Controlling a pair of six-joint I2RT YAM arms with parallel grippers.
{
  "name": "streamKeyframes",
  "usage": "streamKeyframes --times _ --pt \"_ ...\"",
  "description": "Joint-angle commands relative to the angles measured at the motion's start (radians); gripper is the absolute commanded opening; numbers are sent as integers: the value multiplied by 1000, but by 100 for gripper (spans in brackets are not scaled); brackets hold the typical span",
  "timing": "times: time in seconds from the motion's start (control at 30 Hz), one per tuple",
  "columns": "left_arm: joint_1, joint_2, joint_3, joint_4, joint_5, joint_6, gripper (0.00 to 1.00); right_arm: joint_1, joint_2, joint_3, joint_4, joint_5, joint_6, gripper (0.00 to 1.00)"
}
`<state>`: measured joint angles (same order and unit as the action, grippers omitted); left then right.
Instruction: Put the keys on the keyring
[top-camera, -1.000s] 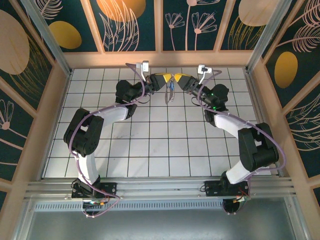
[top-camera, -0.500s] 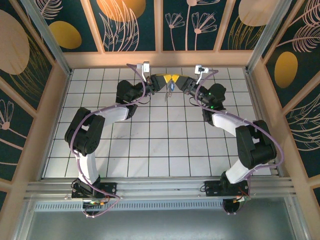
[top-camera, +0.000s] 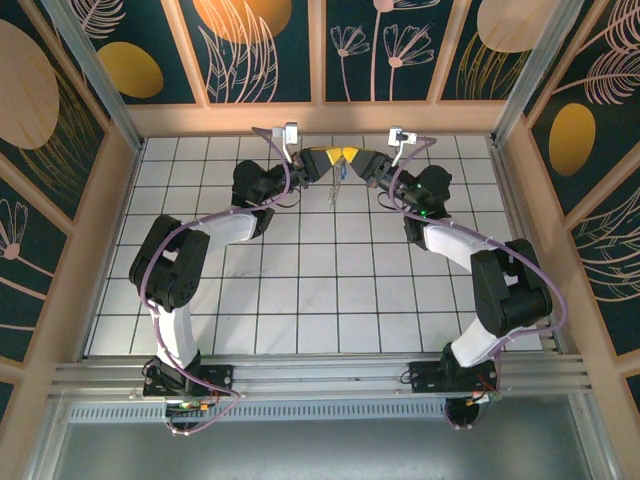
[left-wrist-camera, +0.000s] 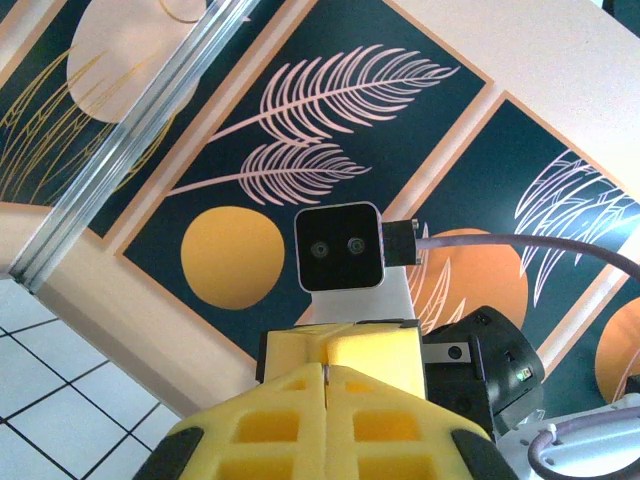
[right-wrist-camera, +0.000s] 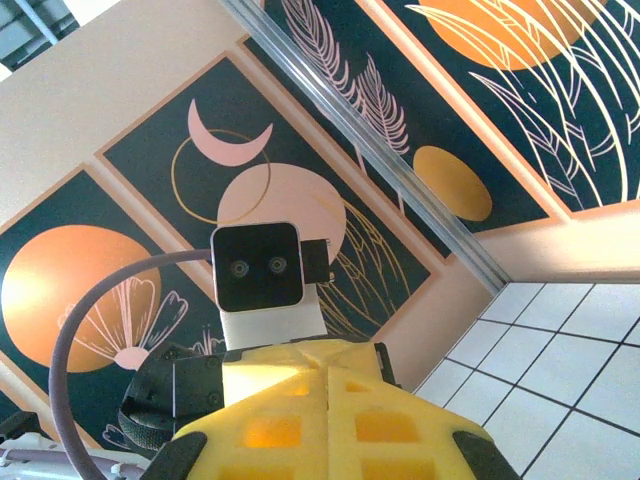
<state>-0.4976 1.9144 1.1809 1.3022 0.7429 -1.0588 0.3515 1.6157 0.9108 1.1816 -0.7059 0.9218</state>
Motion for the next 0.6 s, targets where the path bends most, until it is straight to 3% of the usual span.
streamKeyframes --times 0.0,0.13,0.57 --pt "-7 5 30 14 9 33 17 -4 -2 28 -2 -18 -32 0" --pt "0 -14 45 -88 10 118 26 -37 -3 26 -33 -36 -49 0" --pt "74 -16 134 -311 129 268 31 -129 38 142 -226 -190 -135 0"
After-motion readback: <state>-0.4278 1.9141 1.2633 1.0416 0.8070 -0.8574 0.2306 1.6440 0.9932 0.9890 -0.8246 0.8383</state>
